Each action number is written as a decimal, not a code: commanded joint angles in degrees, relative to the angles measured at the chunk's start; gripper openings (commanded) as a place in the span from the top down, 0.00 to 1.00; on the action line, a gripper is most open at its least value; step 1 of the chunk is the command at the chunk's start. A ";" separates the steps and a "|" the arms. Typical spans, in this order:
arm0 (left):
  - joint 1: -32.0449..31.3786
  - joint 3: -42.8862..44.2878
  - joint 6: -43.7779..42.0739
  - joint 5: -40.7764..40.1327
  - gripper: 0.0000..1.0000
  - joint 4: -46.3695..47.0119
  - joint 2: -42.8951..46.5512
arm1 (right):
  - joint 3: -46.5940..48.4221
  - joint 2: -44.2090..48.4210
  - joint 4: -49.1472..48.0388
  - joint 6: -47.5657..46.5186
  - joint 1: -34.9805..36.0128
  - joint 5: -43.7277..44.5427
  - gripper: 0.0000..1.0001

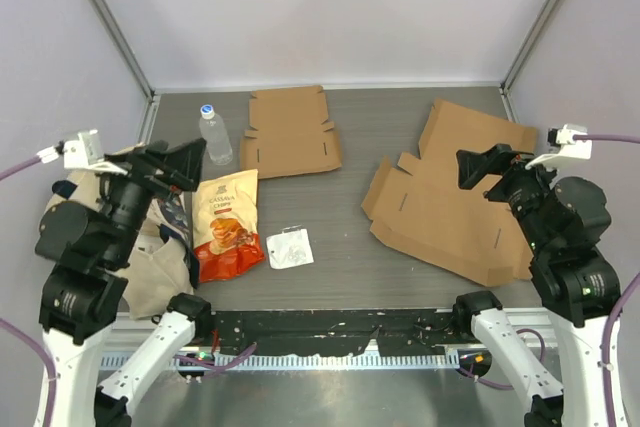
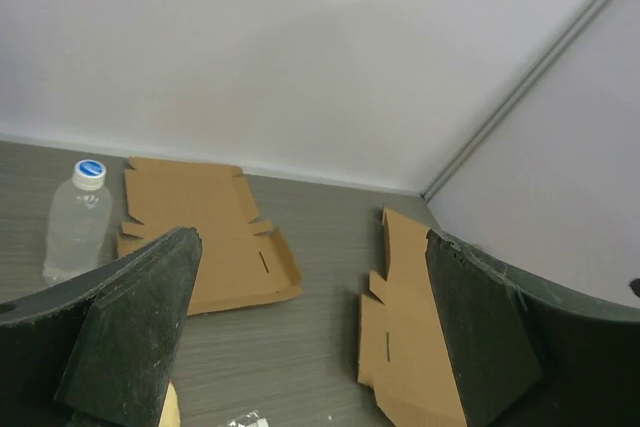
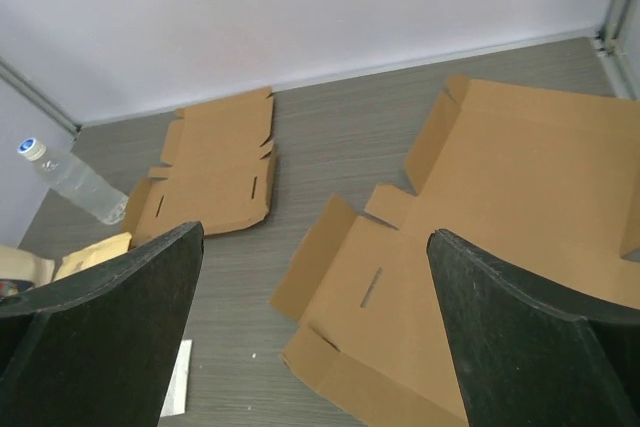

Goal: Fold the paper box

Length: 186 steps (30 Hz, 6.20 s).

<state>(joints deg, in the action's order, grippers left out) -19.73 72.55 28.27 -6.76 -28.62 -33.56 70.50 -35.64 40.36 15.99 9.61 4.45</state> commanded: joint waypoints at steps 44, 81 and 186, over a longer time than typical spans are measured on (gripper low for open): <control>-30.02 2.95 3.29 -1.33 1.00 19.49 -71.49 | -19.49 -6.35 0.52 7.65 -0.20 -16.31 0.01; -17.98 -19.81 6.27 8.86 0.35 10.07 -41.59 | -35.52 -2.23 14.92 32.89 -0.03 -9.64 0.00; -32.83 -36.19 46.25 1.40 0.10 38.47 -32.16 | -43.51 4.96 -5.81 64.16 23.35 0.66 0.99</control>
<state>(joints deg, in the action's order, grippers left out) -50.74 29.85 67.26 -9.10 -0.36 -56.25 28.42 -32.38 40.01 73.19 33.04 6.28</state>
